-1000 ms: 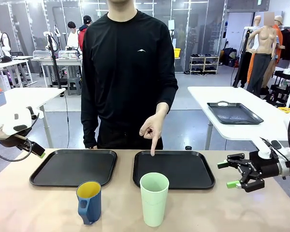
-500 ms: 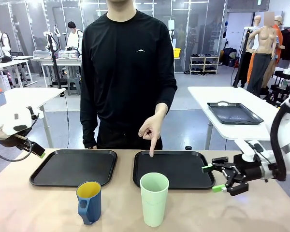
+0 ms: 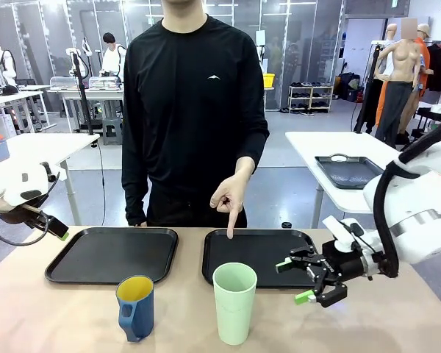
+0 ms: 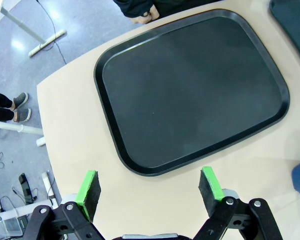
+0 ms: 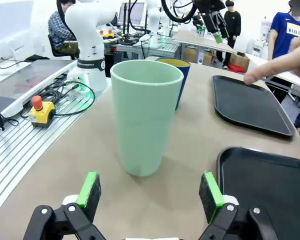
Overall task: Sort and store the cups by type.
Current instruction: Pick up the Reusable plastic cup.
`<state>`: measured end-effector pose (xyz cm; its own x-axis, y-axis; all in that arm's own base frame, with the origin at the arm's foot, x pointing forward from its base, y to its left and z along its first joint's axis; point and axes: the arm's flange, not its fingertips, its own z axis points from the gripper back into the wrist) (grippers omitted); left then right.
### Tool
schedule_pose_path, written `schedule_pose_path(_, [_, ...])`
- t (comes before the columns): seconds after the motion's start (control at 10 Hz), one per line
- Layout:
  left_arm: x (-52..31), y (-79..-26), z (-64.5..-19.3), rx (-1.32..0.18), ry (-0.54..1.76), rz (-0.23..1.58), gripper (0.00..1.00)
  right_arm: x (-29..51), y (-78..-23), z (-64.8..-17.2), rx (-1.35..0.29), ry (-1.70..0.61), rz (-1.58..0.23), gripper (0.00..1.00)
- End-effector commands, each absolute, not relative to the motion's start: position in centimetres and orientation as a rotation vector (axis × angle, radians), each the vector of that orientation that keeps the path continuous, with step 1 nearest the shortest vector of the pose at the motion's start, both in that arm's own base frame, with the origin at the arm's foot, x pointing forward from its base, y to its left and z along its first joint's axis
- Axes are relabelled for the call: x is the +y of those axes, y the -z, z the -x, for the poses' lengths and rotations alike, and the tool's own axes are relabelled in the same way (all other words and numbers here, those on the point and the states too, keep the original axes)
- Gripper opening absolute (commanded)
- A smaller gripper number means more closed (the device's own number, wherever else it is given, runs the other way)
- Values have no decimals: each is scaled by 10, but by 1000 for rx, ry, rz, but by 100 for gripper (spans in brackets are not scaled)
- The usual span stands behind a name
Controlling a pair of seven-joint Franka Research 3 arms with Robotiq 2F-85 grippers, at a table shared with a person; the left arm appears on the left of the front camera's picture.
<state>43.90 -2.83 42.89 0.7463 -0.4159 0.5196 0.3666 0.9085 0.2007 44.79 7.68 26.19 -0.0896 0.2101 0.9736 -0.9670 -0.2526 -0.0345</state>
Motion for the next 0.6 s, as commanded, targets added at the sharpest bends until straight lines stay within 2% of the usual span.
schedule_pose_path(0.0, [-27, -430, -439, -592, 424, -83, 100, 97, -251, -442, -998, -1563, -1165, 100])
schedule_pose_path(0.5, [-27, -430, -439, -592, 424, -83, 100, 138, -238, -441, -1024, -1560, -1197, 100])
